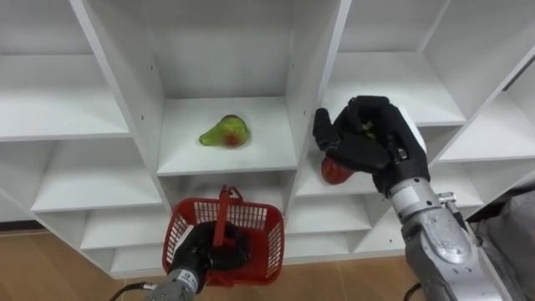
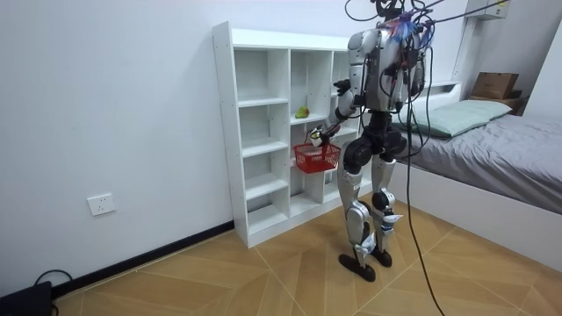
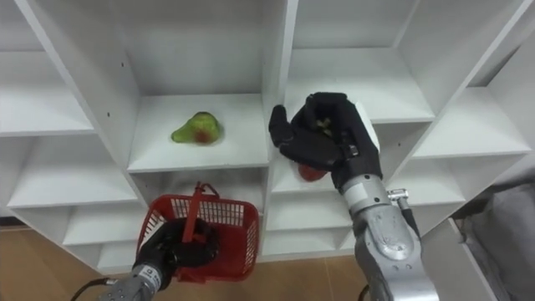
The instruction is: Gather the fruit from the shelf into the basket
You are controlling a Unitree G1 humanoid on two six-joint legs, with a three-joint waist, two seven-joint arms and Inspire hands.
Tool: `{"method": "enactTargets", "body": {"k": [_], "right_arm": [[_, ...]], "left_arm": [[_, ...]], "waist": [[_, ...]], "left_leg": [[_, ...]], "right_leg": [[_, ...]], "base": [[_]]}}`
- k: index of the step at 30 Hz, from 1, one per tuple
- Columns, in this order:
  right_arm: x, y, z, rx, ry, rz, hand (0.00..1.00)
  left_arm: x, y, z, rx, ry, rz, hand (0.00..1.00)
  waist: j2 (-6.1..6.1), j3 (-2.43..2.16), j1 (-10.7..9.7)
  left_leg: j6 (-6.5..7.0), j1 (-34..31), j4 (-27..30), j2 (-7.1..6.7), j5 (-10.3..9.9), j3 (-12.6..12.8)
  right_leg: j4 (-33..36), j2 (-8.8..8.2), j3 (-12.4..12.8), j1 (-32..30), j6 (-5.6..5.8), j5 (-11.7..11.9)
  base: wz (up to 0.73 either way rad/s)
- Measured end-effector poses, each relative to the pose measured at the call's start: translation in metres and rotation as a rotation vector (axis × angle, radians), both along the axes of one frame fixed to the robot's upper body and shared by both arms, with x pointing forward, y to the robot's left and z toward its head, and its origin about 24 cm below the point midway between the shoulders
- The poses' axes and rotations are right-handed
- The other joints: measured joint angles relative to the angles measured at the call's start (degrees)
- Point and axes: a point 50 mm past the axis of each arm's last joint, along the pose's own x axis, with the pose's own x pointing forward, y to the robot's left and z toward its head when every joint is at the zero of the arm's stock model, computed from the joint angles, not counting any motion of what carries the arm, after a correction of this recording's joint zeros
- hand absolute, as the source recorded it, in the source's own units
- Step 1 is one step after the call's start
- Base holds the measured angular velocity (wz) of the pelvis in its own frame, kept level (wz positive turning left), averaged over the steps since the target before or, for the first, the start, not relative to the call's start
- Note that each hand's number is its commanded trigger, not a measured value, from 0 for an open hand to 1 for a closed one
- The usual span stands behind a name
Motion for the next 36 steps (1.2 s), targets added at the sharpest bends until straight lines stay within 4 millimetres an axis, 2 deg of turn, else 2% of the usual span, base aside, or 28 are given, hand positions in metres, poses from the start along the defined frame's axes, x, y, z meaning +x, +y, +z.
{"method": "enactTargets", "body": {"k": [7,18,26,36], "right_arm": [[-0.020,0.000,-0.044,-0.020,0.210,0.002,1.00],[-0.021,-0.001,-0.046,-0.030,0.227,0.000,1.00],[-0.027,0.009,-0.064,-0.036,0.306,0.056,1.00],[-0.031,0.013,-0.073,-0.044,0.358,0.088,1.00]], "left_arm": [[0.001,-0.001,0.001,-0.001,-0.007,-0.006,1.00],[0.001,-0.002,0.001,-0.002,-0.006,-0.011,1.00],[0.003,-0.002,0.002,-0.001,-0.011,-0.013,1.00],[0.002,-0.005,0.002,-0.002,-0.008,-0.024,1.00]], "waist": [[0.16,0.08,0.3],[0.52,0.25,0.6],[0.65,0.44,1.0],[0.21,0.55,1.2]], "left_leg": [[0.00,-0.8,0.0,0.00,0.0,0.0],[0.00,-1.1,0.0,0.00,0.0,0.0],[0.00,-1.2,-0.1,0.02,0.0,0.0],[0.00,-1.7,-0.1,0.00,0.0,-0.1]], "right_leg": [[0.0,0.01,0.0,-0.7,-0.01,0.0],[0.0,0.02,0.2,-1.2,0.00,0.0],[0.0,0.09,0.3,-1.3,-0.01,0.0],[0.0,0.04,-0.1,-1.6,0.00,0.0]], "base": [[0.00],[0.00],[0.00],[0.00]]}}
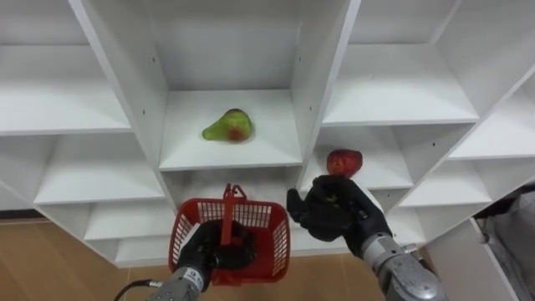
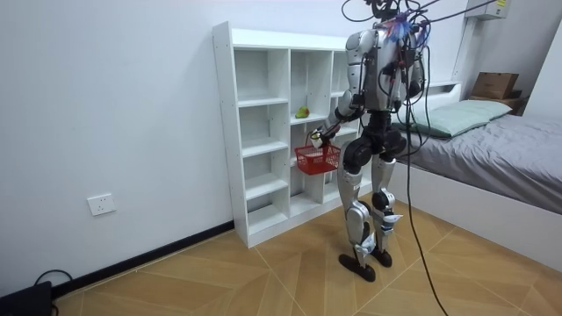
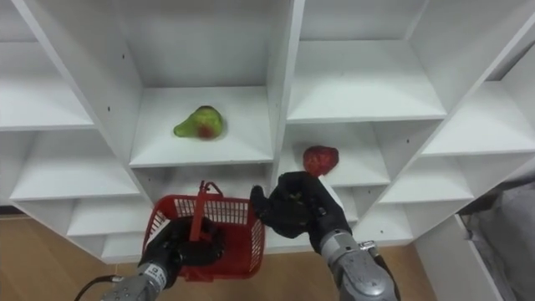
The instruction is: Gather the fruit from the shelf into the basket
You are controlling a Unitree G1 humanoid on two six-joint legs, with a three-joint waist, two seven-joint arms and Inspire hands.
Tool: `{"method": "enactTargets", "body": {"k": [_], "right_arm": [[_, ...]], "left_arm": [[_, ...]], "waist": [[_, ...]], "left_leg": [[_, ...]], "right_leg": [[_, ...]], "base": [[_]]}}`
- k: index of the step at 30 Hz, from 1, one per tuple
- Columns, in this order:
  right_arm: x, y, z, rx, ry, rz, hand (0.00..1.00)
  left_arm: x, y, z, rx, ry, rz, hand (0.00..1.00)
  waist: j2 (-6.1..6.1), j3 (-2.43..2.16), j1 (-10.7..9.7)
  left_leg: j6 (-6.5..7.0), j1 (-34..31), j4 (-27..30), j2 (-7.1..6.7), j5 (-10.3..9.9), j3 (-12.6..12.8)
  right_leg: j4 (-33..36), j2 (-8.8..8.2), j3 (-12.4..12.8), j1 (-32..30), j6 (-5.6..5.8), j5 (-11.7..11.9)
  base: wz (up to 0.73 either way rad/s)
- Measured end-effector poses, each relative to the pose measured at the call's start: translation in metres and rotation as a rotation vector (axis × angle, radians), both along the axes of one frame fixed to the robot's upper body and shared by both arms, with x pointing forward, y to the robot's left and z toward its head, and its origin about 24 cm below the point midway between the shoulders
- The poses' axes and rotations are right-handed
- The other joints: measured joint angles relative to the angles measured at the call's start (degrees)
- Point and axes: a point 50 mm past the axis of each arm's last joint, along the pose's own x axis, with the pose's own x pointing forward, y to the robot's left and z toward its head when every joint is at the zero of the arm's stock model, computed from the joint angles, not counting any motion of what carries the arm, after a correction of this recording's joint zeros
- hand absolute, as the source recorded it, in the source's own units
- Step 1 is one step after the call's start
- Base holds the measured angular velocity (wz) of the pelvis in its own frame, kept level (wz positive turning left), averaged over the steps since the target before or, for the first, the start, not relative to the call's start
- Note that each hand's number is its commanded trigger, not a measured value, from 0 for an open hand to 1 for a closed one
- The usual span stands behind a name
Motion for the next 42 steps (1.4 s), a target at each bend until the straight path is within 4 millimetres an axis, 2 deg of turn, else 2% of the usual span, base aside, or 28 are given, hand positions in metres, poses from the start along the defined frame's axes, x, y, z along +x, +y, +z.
{"method": "enactTargets", "body": {"k": [4,7,12,14,30,42], "right_arm": [[0.000,0.001,-0.003,0.000,0.016,0.002,1.00],[0.001,0.002,-0.013,-0.010,0.059,0.000,1.00],[0.006,0.011,-0.011,0.014,0.049,0.012,1.00],[0.010,0.013,-0.008,0.016,0.036,0.020,1.00],[0.012,0.022,-0.006,0.032,0.028,0.040,1.00],[0.009,0.033,-0.015,0.010,0.071,0.065,1.00]], "left_arm": [[-0.003,-0.004,-0.003,-0.008,0.032,-0.030,1.00],[-0.004,-0.009,-0.003,-0.015,0.037,-0.054,1.00],[-0.004,-0.011,-0.003,-0.029,0.038,-0.069,1.00],[-0.004,-0.013,-0.003,-0.036,0.038,-0.071,1.00],[-0.004,-0.013,-0.003,-0.040,0.039,-0.075,1.00],[-0.006,-0.014,-0.005,-0.038,0.064,-0.079,1.00]], "waist": [[-0.02,0.02,0.6],[-0.08,0.08,1.4],[-0.05,0.17,2.4],[-0.01,0.45,2.6],[0.43,0.77,3.0],[1.09,0.58,2.9]], "left_leg": [[0.00,0.3,0.0,-0.01,0.0,0.0],[-0.01,0.8,0.0,-0.03,0.0,0.0],[0.00,0.8,0.1,-0.02,0.0,0.0],[0.00,1.0,0.0,-0.03,0.0,-0.1],[0.01,0.9,0.1,-0.10,0.0,-0.8],[0.02,0.1,0.9,-0.14,0.0,-1.7]], "right_leg": [[-0.1,0.00,0.0,0.2,0.00,0.0],[-0.1,-0.01,0.1,0.8,0.00,0.0],[-0.1,-0.02,0.0,0.9,0.00,0.0],[-0.1,-0.04,0.0,1.4,0.00,0.0],[-0.2,-0.16,-1.0,1.4,0.02,0.0],[0.0,-0.31,-2.1,1.5,0.02,0.0]], "base": [[0.00],[0.00],[0.00],[0.02],[0.01],[0.02]]}}
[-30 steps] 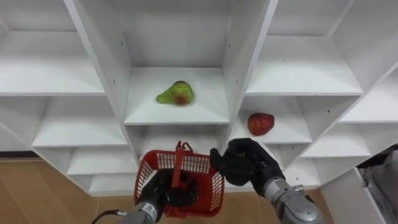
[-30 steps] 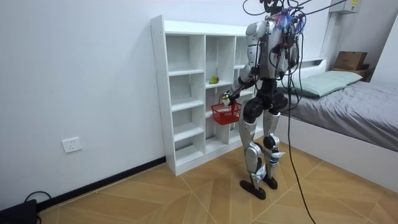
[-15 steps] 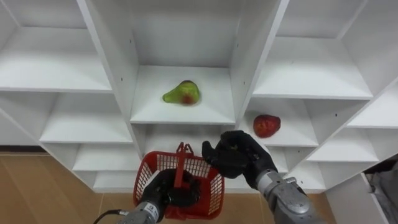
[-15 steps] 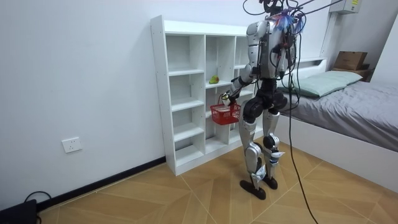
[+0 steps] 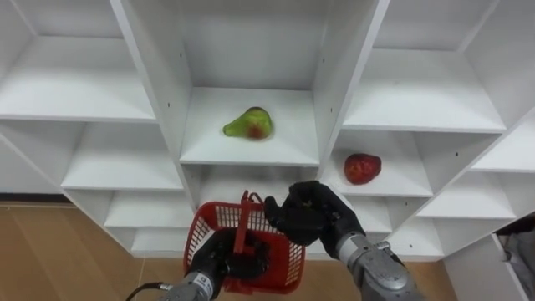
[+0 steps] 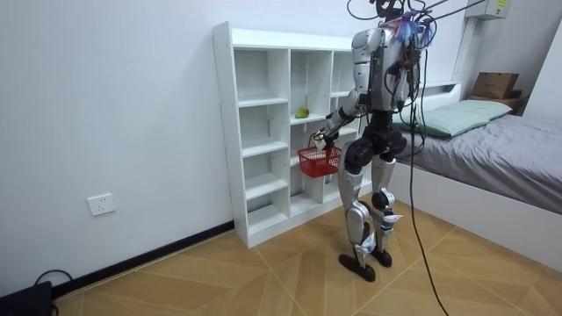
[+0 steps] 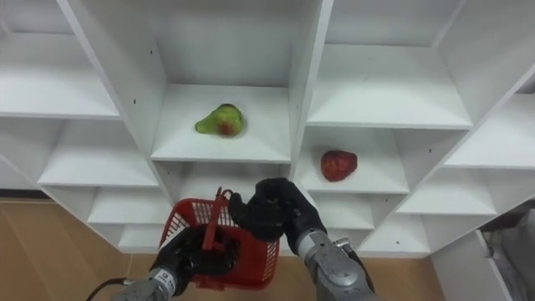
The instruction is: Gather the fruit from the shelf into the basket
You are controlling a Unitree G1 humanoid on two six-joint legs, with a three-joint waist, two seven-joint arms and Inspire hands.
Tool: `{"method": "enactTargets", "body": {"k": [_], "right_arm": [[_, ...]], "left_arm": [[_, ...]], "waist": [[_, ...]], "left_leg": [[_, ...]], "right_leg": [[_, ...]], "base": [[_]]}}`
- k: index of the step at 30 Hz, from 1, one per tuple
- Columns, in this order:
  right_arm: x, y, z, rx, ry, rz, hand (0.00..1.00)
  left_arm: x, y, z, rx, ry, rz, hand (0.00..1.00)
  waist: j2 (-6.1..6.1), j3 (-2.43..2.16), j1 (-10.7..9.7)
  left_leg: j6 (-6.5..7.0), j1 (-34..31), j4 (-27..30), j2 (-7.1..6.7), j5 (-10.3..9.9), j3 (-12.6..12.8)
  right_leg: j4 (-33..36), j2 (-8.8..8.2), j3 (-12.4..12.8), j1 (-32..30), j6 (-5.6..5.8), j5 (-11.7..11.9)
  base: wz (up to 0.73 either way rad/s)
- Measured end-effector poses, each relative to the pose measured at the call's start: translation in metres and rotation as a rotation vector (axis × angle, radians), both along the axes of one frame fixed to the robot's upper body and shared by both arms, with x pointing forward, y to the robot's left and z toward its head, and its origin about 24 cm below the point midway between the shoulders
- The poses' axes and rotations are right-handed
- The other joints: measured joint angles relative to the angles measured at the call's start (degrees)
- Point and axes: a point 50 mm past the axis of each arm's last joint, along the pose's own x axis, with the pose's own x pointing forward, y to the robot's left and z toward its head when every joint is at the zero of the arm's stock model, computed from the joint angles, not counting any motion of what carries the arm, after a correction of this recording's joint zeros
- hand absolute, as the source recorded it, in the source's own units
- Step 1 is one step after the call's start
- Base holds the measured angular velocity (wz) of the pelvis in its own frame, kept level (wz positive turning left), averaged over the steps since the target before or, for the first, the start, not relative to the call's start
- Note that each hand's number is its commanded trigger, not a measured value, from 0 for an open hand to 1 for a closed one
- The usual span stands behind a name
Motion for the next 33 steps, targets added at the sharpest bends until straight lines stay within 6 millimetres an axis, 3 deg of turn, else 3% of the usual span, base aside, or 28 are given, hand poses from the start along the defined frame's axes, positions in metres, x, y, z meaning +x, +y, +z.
{"method": "enactTargets", "body": {"k": [18,33], "right_arm": [[0.006,0.001,-0.008,-0.039,0.035,-0.037,1.00],[-0.007,-0.017,-0.035,-0.128,0.149,-0.086,1.00]], "left_arm": [[0.001,-0.009,0.001,-0.021,-0.005,-0.027,1.00],[0.002,-0.007,0.001,-0.011,-0.007,-0.018,1.00]], "waist": [[0.37,0.02,-0.5],[0.49,-0.01,-0.3]], "left_leg": [[0.00,-0.3,0.6,-0.13,0.0,-1.8],[0.01,-0.5,0.8,-0.21,0.0,-2.9]], "right_leg": [[-0.2,-0.14,-1.5,0.5,0.01,0.0],[-0.3,-0.16,-2.4,0.9,0.01,0.0]], "base": [[0.05],[0.03]]}}
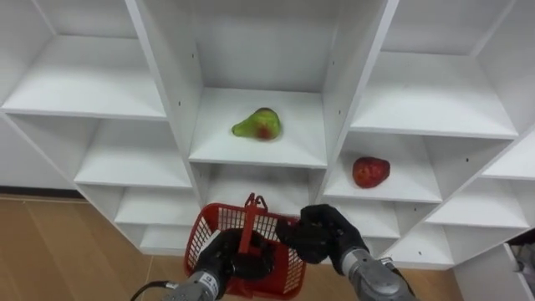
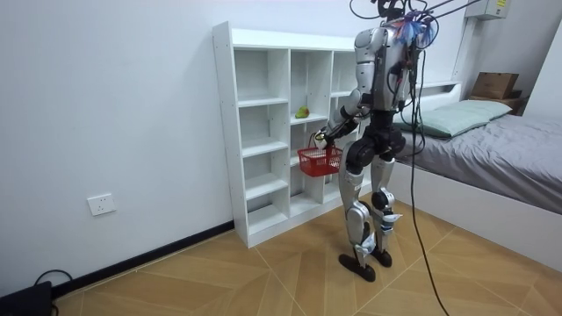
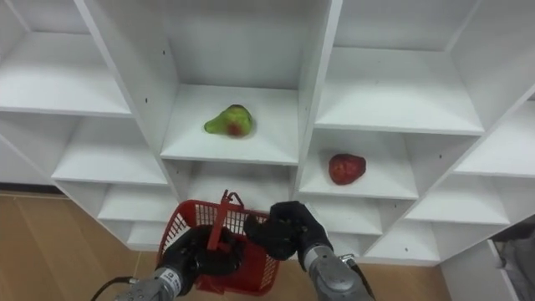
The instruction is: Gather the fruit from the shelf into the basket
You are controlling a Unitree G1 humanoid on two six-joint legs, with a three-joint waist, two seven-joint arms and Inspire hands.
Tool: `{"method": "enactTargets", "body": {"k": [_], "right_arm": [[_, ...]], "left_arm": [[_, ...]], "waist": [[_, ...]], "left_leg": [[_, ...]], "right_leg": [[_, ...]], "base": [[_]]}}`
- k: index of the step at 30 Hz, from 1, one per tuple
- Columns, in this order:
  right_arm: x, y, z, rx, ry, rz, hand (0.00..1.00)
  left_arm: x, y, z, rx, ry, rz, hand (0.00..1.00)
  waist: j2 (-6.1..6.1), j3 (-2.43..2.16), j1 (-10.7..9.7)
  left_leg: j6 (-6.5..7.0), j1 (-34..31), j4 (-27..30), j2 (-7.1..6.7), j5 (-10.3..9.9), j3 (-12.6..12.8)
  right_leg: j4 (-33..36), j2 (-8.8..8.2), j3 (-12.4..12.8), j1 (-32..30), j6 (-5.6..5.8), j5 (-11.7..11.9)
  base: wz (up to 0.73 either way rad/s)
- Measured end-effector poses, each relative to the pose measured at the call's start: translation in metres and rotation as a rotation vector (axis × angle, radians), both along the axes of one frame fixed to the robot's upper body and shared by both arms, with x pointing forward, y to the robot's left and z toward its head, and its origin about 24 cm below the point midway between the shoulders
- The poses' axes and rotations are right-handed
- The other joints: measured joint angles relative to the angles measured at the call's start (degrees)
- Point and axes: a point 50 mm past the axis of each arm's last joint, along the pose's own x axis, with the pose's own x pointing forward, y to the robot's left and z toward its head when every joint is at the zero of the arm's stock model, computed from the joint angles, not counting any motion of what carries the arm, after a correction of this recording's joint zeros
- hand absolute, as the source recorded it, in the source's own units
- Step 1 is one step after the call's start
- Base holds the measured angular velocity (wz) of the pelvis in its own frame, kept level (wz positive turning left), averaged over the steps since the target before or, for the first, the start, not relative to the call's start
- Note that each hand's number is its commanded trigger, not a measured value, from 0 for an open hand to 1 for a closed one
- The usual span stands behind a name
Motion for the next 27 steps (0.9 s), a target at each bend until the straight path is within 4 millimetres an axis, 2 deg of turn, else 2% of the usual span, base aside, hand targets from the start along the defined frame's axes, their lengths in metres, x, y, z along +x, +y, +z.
{"method": "enactTargets", "body": {"k": [10,21,27], "right_arm": [[-0.006,-0.003,-0.009,-0.014,0.042,-0.005,1.00],[-0.010,-0.004,-0.014,-0.014,0.067,0.003,1.00],[-0.005,0.004,-0.011,0.005,0.055,0.006,1.00]], "left_arm": [[-0.003,0.005,-0.003,0.023,0.015,-0.002,1.00],[-0.006,-0.005,-0.003,0.015,0.005,-0.058,1.00],[-0.006,-0.009,-0.002,-0.019,0.006,-0.056,1.00]], "waist": [[-0.04,0.02,0.0],[-0.18,0.02,0.1],[-0.32,0.12,0.1]], "left_leg": [[0.00,0.2,0.2,-0.02,0.1,-0.1],[0.01,0.4,0.2,-0.03,0.1,-0.3],[0.02,0.4,0.3,-0.03,0.1,-0.3]], "right_leg": [[-0.1,-0.05,-0.1,0.5,0.00,0.0],[0.1,-0.10,-0.3,1.0,0.00,0.0],[0.1,-0.10,-0.3,1.0,0.00,0.0]], "base": [[0.00],[0.00],[0.00]]}}
